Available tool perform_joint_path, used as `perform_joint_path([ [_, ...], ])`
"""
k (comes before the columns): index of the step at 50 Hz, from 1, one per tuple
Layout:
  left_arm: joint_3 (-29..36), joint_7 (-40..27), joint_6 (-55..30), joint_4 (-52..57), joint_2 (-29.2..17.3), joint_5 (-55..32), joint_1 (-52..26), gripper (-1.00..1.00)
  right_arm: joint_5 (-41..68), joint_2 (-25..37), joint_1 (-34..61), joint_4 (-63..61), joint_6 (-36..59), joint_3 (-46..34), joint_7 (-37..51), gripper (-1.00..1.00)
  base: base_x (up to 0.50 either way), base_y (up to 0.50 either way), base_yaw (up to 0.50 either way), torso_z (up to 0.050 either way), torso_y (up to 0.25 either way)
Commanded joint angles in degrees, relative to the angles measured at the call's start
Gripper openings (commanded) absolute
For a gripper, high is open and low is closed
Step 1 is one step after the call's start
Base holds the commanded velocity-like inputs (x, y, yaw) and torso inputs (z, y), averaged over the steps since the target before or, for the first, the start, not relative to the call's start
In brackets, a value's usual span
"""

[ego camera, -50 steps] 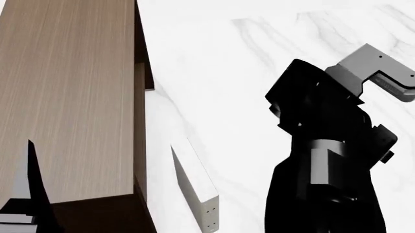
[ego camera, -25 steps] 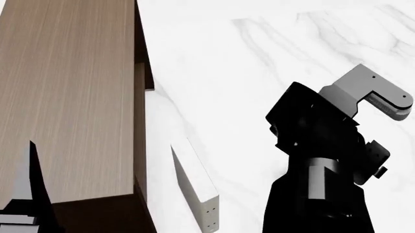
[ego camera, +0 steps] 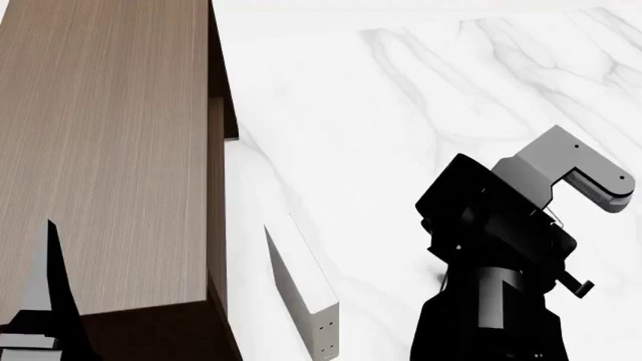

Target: Pick up the book in the middle and place it on the cabinet shelf.

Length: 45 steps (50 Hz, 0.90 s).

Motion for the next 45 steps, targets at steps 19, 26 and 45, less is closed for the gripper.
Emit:
perform_joint_path([
  [19,0.38,-0.86,-0.13,0.42,-0.52,-0.70,-0.71,1.00,13.82,-1.79,7.30,-0.71,-16.14,-20.13,-16.01,-1.00,0.00,0.00,0.00,0.000,0.000],
  [26,0.72,-0.57,0.54,-0.21,-0.49,-0.33,-0.52,1.00,30.87,-1.61,2.89,-19.96,-16.39,-39.51,-12.40,-1.00,0.00,0.00,0.00,0.000,0.000],
  [45,1.07,-0.79,1.29,-0.29,-0.87,-0.11,-0.46,1.00,62.28,-1.43,-0.76,-36.40,-40.79,-52.08,-30.50,-1.00,0.00,0.00,0.00,0.000,0.001],
])
